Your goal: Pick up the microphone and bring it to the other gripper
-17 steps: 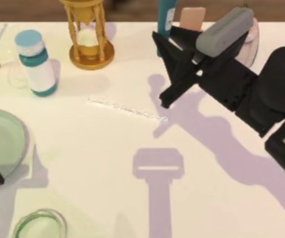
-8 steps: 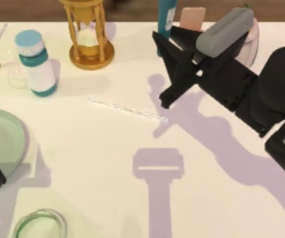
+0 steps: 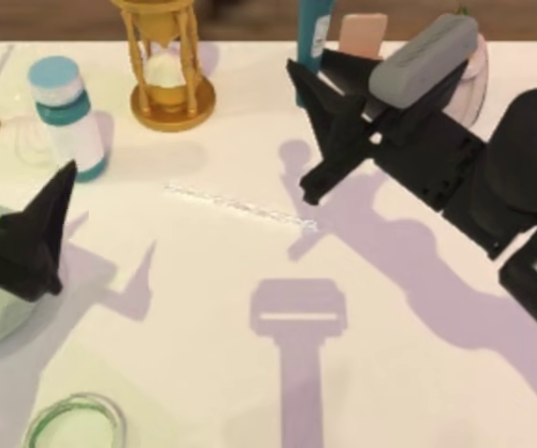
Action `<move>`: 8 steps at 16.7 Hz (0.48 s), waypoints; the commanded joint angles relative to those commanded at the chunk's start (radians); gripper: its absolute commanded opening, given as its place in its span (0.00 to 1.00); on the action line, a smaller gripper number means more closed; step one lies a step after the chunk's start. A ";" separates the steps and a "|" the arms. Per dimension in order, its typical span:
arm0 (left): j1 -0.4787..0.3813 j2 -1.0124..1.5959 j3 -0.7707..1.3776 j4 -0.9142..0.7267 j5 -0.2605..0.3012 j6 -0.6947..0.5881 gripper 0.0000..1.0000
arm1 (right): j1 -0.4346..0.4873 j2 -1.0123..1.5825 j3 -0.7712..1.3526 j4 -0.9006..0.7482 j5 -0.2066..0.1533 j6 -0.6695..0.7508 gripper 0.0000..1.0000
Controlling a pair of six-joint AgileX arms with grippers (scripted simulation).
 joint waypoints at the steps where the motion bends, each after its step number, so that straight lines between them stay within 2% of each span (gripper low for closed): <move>1: -0.020 0.086 0.050 0.030 0.048 0.007 1.00 | 0.000 0.000 0.000 0.000 0.000 0.000 0.00; 5: -0.096 0.404 0.241 0.146 0.230 0.035 1.00 | 0.000 0.000 0.000 0.000 0.000 0.000 0.00; 8: -0.140 0.579 0.348 0.209 0.337 0.053 1.00 | 0.000 0.000 0.000 0.000 0.000 0.000 0.00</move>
